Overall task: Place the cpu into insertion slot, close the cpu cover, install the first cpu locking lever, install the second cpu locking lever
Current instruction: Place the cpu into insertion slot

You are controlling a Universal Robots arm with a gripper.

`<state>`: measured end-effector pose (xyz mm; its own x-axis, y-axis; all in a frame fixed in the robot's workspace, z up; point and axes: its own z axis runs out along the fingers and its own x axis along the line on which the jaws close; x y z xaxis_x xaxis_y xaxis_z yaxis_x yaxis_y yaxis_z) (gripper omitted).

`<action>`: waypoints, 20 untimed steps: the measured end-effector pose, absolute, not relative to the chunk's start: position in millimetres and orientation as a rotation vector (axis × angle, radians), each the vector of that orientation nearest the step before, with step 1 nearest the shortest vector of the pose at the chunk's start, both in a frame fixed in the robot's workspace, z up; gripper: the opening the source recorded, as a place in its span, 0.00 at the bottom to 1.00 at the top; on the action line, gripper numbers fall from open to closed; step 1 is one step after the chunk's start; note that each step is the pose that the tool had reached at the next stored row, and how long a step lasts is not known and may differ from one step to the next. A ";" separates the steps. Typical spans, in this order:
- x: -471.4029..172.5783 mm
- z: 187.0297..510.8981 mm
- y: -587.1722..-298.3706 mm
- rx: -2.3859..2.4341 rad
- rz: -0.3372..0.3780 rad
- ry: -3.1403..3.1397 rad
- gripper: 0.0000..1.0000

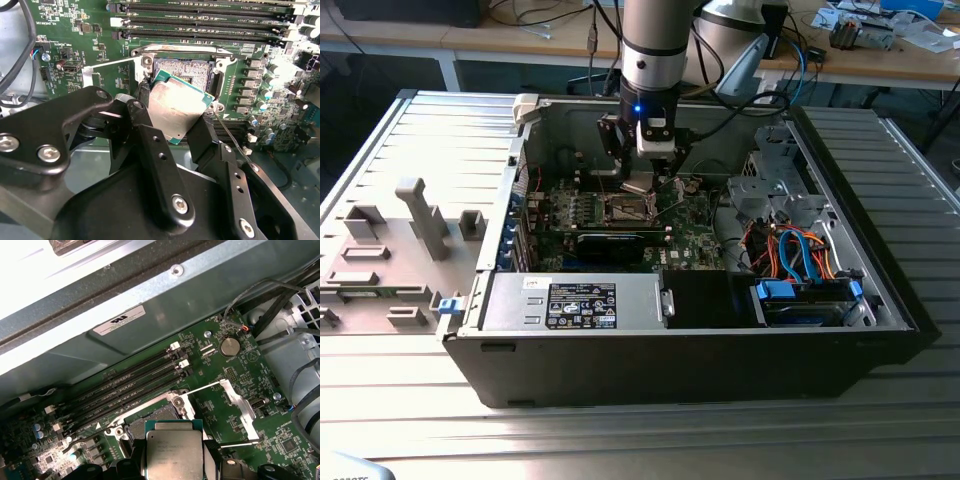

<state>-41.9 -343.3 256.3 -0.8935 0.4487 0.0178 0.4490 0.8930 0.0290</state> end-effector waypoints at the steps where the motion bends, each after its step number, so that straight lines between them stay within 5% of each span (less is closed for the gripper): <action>1: -42.0 256.3 -343.3 -0.723 -0.051 -3.046 0.54; 20: -41.9 256.2 -343.3 -0.746 -0.051 -3.041 0.54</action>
